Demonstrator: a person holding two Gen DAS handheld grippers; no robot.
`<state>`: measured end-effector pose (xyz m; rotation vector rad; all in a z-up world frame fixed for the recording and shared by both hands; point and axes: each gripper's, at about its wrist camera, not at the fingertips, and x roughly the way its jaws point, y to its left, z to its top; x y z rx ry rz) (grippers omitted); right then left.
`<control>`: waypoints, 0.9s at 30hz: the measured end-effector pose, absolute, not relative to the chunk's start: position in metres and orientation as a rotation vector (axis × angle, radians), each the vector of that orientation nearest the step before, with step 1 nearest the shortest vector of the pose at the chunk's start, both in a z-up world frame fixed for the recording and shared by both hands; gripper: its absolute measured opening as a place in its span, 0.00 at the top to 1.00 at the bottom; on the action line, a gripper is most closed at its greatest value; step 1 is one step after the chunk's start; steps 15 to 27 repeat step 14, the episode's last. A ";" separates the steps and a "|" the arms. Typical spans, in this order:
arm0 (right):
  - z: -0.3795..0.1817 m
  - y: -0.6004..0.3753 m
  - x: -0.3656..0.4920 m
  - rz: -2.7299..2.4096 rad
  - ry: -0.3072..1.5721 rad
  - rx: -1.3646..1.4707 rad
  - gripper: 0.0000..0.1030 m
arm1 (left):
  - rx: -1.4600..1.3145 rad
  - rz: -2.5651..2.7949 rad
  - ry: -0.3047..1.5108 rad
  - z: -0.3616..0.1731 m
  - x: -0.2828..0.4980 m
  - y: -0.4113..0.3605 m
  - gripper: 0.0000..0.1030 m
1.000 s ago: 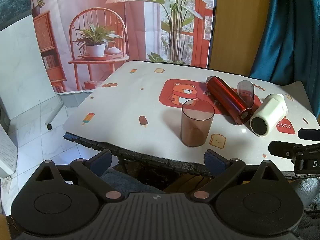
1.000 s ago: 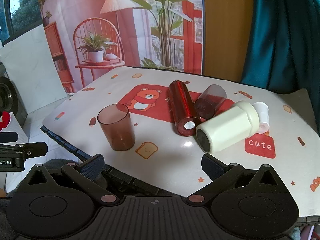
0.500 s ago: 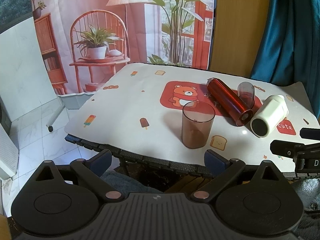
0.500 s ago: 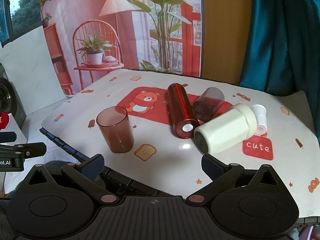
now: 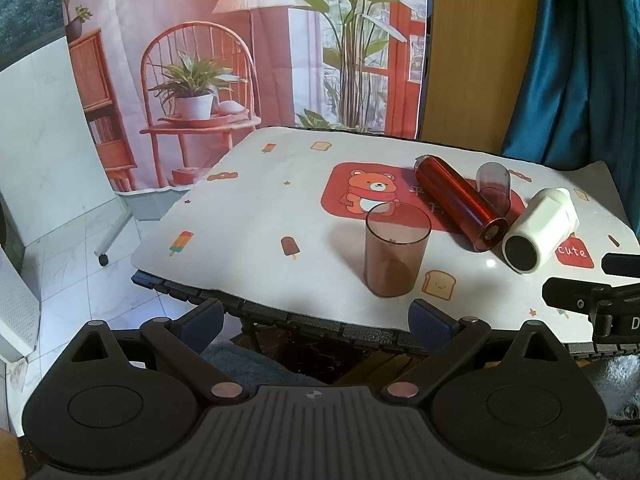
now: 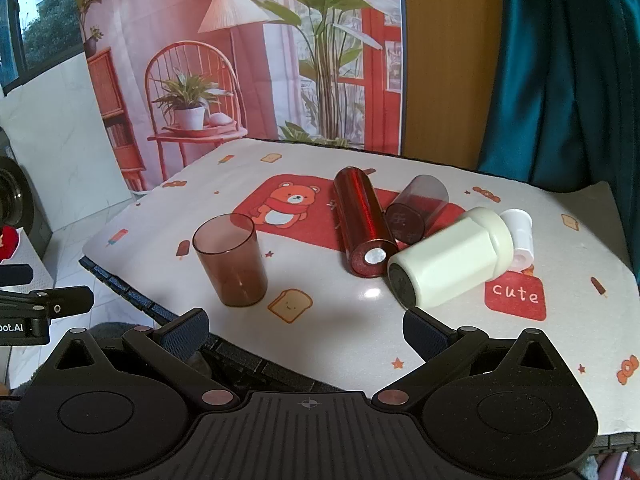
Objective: Flip cup upright
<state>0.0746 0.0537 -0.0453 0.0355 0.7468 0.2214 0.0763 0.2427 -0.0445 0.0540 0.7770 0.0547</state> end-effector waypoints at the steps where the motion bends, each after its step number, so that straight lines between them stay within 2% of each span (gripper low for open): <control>1: -0.045 0.054 0.075 0.221 0.747 0.036 0.00 | 0.055 0.055 0.776 -0.044 0.076 0.243 0.03; 27: -0.046 0.054 0.075 0.221 0.747 0.036 0.00 | 0.057 0.050 0.771 -0.044 0.075 0.242 0.03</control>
